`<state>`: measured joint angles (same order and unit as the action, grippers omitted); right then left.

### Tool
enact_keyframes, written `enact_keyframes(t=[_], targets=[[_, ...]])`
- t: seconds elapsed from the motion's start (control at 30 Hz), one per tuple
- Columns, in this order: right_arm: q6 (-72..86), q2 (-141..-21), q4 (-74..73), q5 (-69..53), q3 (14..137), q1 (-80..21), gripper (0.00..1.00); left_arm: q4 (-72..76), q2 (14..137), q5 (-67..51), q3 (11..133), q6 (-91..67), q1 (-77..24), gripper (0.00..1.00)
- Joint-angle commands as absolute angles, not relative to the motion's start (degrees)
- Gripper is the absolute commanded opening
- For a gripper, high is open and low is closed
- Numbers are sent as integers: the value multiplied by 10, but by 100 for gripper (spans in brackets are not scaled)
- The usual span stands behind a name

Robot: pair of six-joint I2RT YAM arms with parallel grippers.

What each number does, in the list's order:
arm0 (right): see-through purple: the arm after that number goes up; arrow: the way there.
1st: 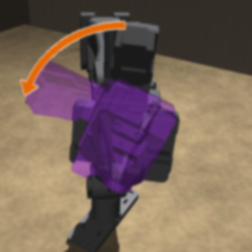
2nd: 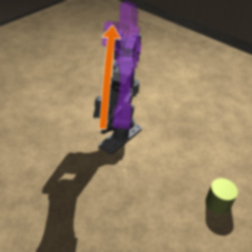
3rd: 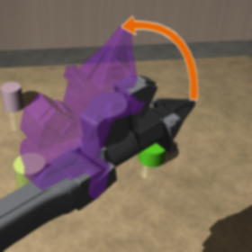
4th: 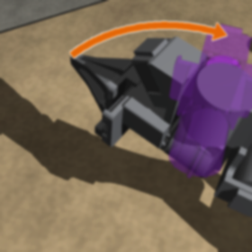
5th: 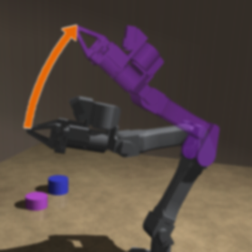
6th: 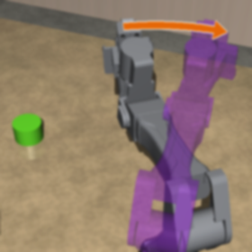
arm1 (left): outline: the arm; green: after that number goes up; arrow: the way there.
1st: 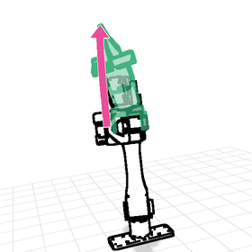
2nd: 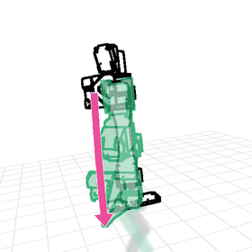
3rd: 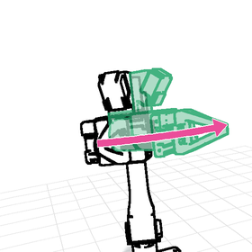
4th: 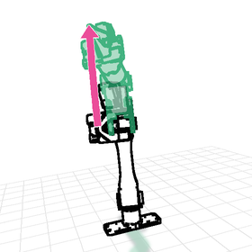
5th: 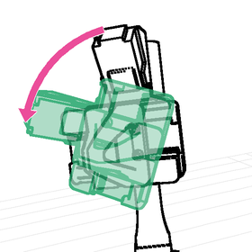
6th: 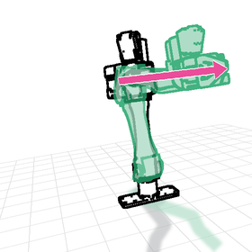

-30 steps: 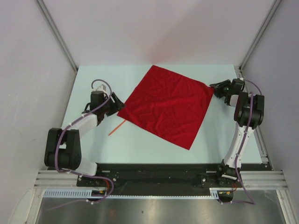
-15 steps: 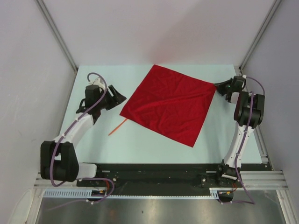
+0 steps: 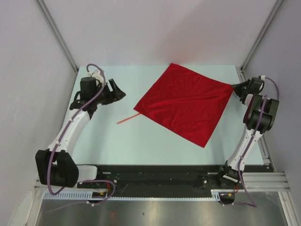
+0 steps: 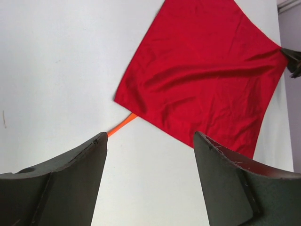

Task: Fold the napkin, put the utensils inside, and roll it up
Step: Fold the napkin

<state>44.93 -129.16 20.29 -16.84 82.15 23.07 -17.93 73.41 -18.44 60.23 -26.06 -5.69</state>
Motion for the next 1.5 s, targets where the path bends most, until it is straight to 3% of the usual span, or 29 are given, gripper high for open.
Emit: enact_keyframes(t=[0.0,0.23,0.47,0.6,0.87,1.1,1.33,1.47], targets=[[410,-1223,205,-128,838,257,0,-223,718,-173,639,-201,-58,79],[396,-1194,195,-119,825,258,0,-215,701,-143,590,-226,-60,80],[410,-1189,221,-134,780,258,0,-137,712,-47,463,-308,-139,76],[409,-1189,222,-147,773,256,0,-105,767,20,489,-267,-170,69],[403,-1183,226,-157,756,254,0,-61,910,48,564,-208,-198,68],[378,-1164,221,-149,744,236,0,-52,958,22,599,-246,-206,68],[355,-1094,229,-108,710,155,0,-98,911,-9,606,-279,-204,70],[326,-1069,210,-49,709,41,0,-147,850,-61,621,-279,-196,73]])
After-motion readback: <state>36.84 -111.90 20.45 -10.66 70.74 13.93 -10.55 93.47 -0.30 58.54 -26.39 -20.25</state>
